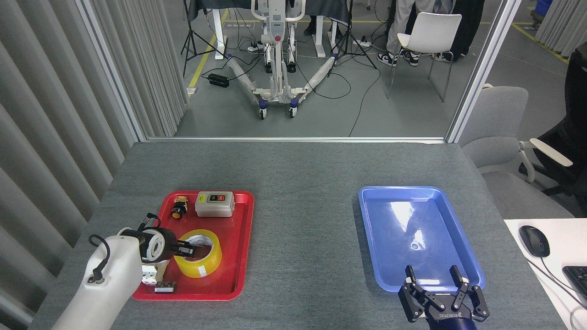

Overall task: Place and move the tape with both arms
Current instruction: 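Grasp the yellow tape roll's rim with the left gripper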

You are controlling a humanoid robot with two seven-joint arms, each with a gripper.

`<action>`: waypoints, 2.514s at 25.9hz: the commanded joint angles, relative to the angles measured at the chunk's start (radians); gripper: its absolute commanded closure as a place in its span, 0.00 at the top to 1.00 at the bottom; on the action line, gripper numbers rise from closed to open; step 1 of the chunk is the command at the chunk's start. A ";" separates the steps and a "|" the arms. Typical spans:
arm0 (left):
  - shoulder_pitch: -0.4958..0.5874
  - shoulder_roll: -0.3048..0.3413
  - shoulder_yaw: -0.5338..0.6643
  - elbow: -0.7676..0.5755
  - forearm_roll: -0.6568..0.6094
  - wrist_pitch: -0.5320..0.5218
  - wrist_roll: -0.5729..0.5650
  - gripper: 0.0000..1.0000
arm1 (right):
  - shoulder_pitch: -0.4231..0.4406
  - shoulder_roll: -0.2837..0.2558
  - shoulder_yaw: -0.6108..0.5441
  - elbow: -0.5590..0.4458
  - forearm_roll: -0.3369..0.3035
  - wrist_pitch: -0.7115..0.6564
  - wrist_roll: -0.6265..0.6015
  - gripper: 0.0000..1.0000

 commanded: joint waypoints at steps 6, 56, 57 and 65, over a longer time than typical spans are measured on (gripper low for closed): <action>-0.005 0.001 -0.002 0.011 0.000 -0.004 0.033 0.87 | 0.001 0.000 0.000 0.000 0.000 0.001 0.000 1.00; -0.011 0.015 -0.037 0.047 -0.019 -0.134 0.133 0.15 | 0.010 -0.009 -0.002 0.003 -0.004 0.002 0.000 1.00; -0.011 0.015 -0.035 0.047 -0.019 -0.136 0.133 0.15 | 0.010 -0.009 -0.002 0.004 -0.004 0.002 0.000 1.00; -0.012 0.024 -0.026 0.038 -0.019 -0.148 0.133 0.15 | 0.010 -0.003 -0.009 0.009 -0.006 0.002 -0.002 1.00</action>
